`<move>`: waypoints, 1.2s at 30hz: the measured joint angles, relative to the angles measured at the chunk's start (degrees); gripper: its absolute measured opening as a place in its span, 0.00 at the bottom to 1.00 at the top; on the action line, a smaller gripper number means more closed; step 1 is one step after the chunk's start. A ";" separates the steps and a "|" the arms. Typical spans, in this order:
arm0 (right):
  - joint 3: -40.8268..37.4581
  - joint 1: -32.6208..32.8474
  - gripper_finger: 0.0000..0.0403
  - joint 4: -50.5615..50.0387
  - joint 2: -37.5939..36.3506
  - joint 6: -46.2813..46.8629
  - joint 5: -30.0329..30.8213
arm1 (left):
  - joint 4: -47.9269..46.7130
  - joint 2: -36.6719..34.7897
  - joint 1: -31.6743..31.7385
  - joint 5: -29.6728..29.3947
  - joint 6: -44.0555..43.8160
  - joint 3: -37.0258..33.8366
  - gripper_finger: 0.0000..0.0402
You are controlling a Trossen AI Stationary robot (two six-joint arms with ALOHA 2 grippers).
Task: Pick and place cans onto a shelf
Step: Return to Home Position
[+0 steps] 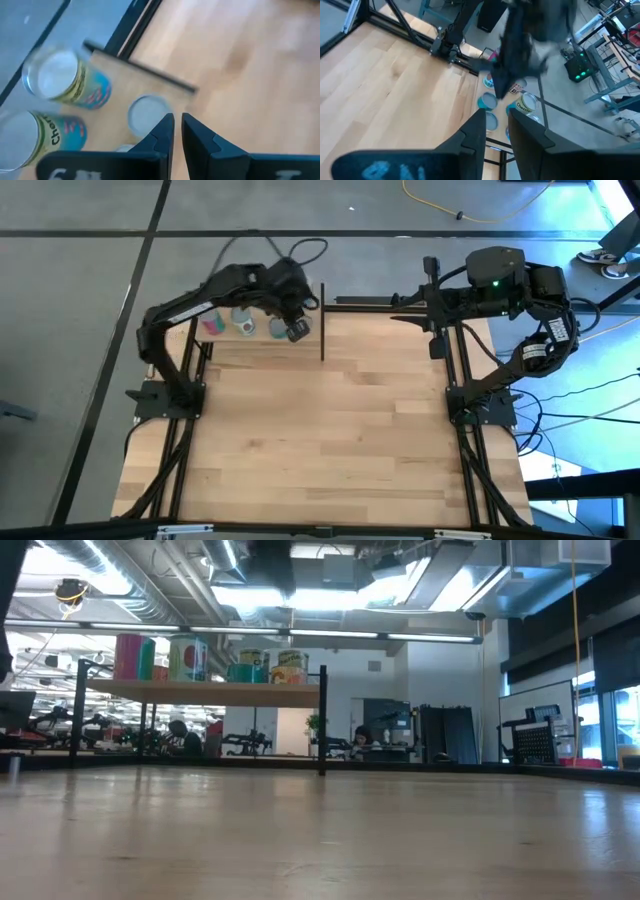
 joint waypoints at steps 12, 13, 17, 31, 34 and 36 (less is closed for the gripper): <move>0.07 0.02 0.21 -0.68 -2.08 6.64 -0.01 | -1.26 -18.59 -10.95 0.55 3.53 2.33 0.06; 0.04 0.02 0.21 -1.11 -2.06 6.63 0.10 | -1.94 -20.00 -11.78 0.51 4.60 2.33 0.05; 0.04 0.02 0.12 -1.36 -2.08 7.50 4.24 | -6.08 -24.95 -13.69 -0.07 6.13 2.33 0.01; 0.00 0.02 0.01 -14.69 -2.30 20.22 7.92 | -11.82 -43.32 -14.17 0.58 3.53 -1.45 0.00; -0.02 0.02 0.01 -14.27 -2.81 21.23 7.12 | -11.32 -47.75 -14.17 1.57 3.19 -4.83 0.00; -0.04 0.02 0.01 -14.29 -3.58 21.32 6.02 | -9.62 -50.70 -14.17 2.53 3.18 -8.24 0.00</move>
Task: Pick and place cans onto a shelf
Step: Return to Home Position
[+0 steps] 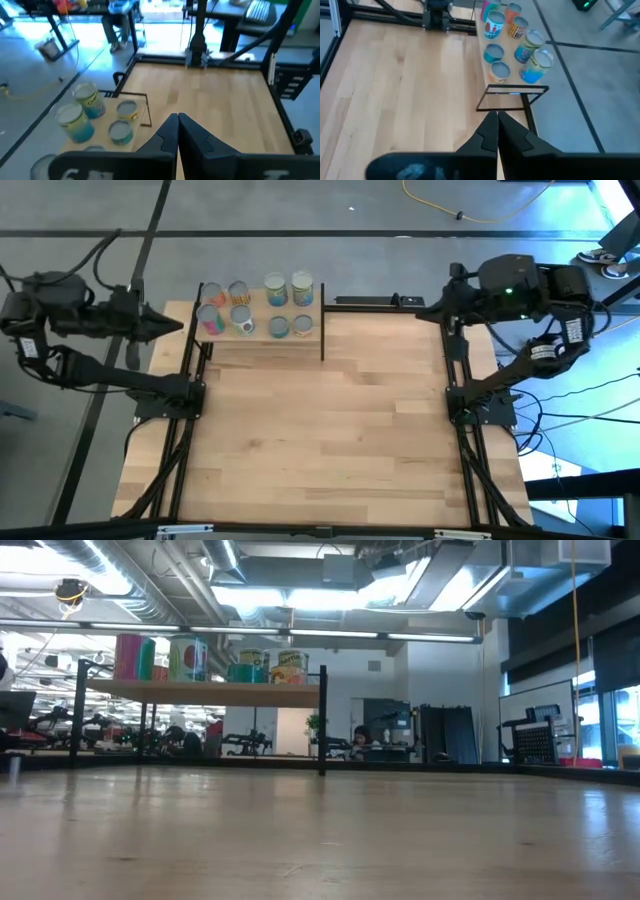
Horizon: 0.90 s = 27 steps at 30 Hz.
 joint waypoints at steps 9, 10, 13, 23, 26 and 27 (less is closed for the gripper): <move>-9.50 0.00 0.01 1.90 -7.04 2.28 0.42 | 12.52 -16.77 0.00 2.09 -0.19 -19.14 0.00; -11.39 0.00 0.01 3.29 -8.02 2.33 0.42 | 13.26 -18.39 0.00 2.09 -0.82 -21.06 0.00; -18.28 0.00 0.01 7.61 -11.61 2.49 0.42 | 14.60 -22.94 0.00 2.14 -1.45 -26.13 0.00; -45.33 0.00 0.01 25.28 -27.01 7.27 0.18 | 23.91 -36.50 0.01 3.33 -1.77 -40.10 0.00; -51.64 0.00 0.01 28.82 -31.02 8.05 0.00 | 25.41 -40.01 0.02 3.59 -2.59 -43.25 0.00; -53.43 0.00 0.01 30.19 -32.32 8.62 -0.01 | 26.41 -40.98 0.02 3.62 -2.68 -44.34 0.00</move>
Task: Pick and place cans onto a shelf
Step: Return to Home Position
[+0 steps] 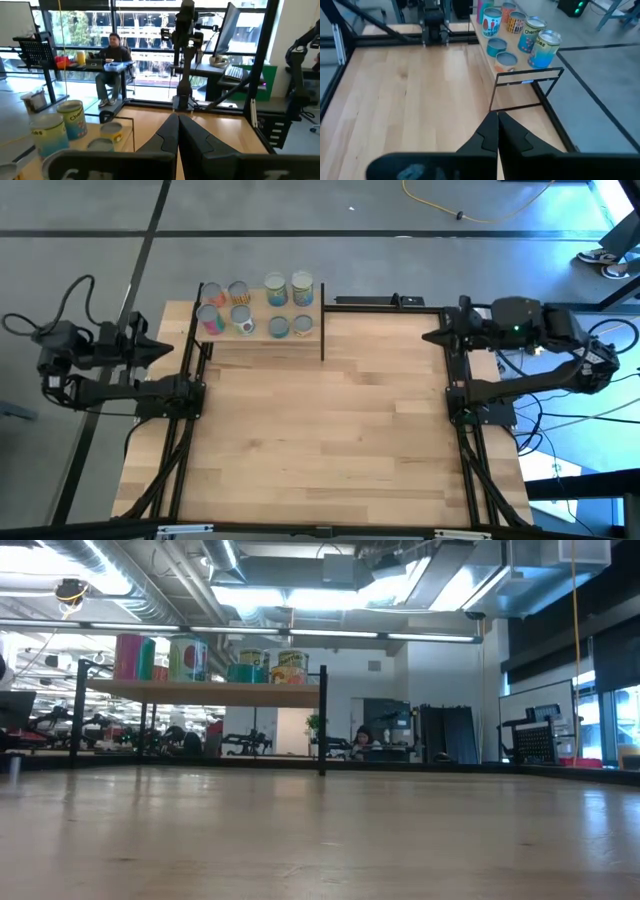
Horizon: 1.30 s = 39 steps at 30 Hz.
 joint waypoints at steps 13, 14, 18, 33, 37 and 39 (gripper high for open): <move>-20.67 -0.02 0.00 11.52 -14.71 4.89 -1.64 | 4.30 -5.69 0.00 1.10 1.49 -10.11 0.00; -22.23 -0.02 0.00 12.62 -15.76 5.30 -1.67 | 4.65 -5.69 0.00 1.45 1.49 -10.93 0.00; -27.87 -0.02 0.00 17.34 -20.20 6.51 -3.08 | 6.43 -5.69 0.00 1.76 2.61 -12.74 0.00; -47.61 -0.02 0.00 35.95 -27.94 3.96 -4.83 | 26.27 -5.69 -0.01 9.14 2.55 -29.03 0.00; -51.40 -0.02 0.00 41.54 -27.94 2.45 -6.24 | 31.91 -5.69 -0.02 10.71 2.49 -34.00 0.00; -53.21 -0.02 0.00 44.06 -27.94 2.05 -6.26 | 34.20 -5.69 -0.02 10.73 1.81 -36.45 0.00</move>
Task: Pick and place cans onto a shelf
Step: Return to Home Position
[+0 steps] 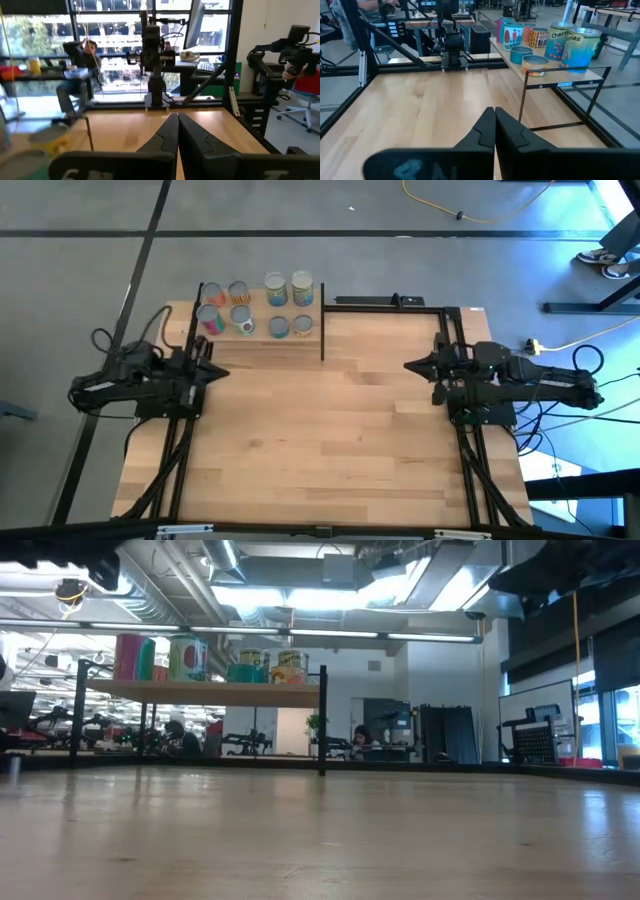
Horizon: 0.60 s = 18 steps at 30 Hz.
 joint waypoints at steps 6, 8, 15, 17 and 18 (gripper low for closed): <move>-4.62 0.00 0.00 6.95 0.00 0.07 0.00 | 6.62 0.00 0.02 -0.62 -2.23 -6.98 0.00; -6.24 0.00 0.00 8.52 0.02 -0.06 0.02 | 8.26 0.00 0.00 -0.99 -2.26 -9.05 0.00; -12.13 0.00 0.00 15.04 0.02 1.04 0.11 | 13.77 0.00 0.02 -4.28 -2.88 -16.41 0.00; -13.78 0.00 0.00 16.47 0.00 1.83 0.09 | 16.90 0.00 0.01 -4.52 -3.21 -18.40 0.00; -14.37 0.00 0.00 16.64 0.02 2.02 0.10 | 18.51 0.00 0.02 -4.49 -3.22 -19.25 0.00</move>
